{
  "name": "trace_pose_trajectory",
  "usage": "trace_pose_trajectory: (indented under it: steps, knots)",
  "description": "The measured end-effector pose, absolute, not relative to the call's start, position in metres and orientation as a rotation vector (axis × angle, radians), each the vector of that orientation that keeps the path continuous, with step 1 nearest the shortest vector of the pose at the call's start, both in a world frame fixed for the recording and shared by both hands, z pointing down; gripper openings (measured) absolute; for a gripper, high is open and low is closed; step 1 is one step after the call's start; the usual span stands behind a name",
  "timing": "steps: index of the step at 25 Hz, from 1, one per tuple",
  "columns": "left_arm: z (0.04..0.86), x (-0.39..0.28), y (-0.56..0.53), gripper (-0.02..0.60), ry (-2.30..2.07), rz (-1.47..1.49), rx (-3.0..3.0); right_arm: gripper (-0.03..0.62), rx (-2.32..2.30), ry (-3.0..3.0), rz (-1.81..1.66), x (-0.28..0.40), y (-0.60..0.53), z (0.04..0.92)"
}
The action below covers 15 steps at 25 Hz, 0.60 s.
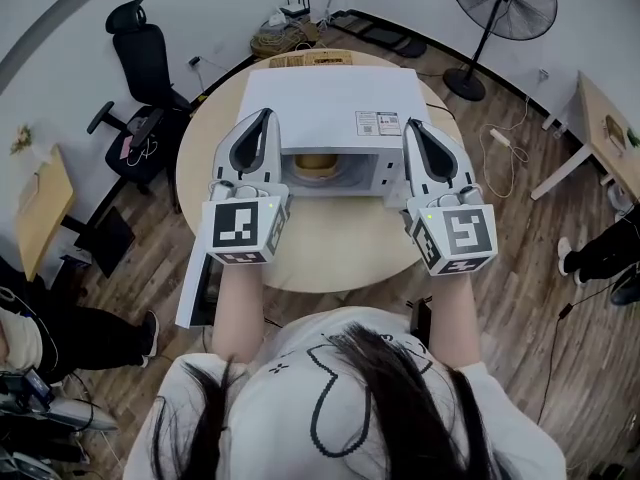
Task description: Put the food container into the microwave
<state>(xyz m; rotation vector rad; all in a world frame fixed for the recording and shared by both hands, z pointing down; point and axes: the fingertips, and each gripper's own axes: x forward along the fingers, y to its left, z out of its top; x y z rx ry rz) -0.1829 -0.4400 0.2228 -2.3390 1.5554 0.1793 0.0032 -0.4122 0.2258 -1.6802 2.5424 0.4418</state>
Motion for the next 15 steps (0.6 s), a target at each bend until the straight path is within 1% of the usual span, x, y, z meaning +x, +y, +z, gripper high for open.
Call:
trace_pose_trajectory:
  steps: [15]
  knots:
    - [0.2211,-0.1745,-0.4372,0.009,1.530,0.146,-2.323,0.029,-1.680,2.549,0.432,0.0043,-0.4087,0.2286]
